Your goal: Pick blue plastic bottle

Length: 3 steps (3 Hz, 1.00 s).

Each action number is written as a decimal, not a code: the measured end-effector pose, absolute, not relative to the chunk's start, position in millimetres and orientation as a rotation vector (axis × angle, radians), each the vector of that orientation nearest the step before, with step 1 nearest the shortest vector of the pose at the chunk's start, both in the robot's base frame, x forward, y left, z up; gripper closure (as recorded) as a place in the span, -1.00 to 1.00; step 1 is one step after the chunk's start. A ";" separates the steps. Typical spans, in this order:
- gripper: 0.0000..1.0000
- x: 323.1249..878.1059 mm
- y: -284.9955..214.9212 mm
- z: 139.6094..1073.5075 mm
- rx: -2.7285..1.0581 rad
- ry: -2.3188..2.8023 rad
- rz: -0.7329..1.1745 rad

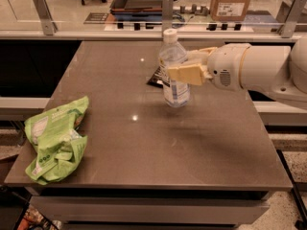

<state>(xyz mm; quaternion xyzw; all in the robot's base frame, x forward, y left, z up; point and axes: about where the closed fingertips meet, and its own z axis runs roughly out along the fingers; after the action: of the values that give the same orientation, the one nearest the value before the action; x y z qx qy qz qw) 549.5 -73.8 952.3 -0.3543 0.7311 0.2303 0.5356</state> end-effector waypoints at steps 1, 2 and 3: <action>1.00 553.7 -88.1 978.7 -0.841 1.694 0.554; 1.00 559.2 -93.6 1010.0 -0.844 1.651 0.540; 1.00 562.8 -91.2 1040.0 -0.853 1.614 0.515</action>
Offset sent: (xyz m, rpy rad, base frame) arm 0.0184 -0.0330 0.0931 0.0451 -0.1269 0.0051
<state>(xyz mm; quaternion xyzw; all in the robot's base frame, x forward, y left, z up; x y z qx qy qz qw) 562.8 -91.2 1040.0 -0.3655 0.6912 0.2206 0.5830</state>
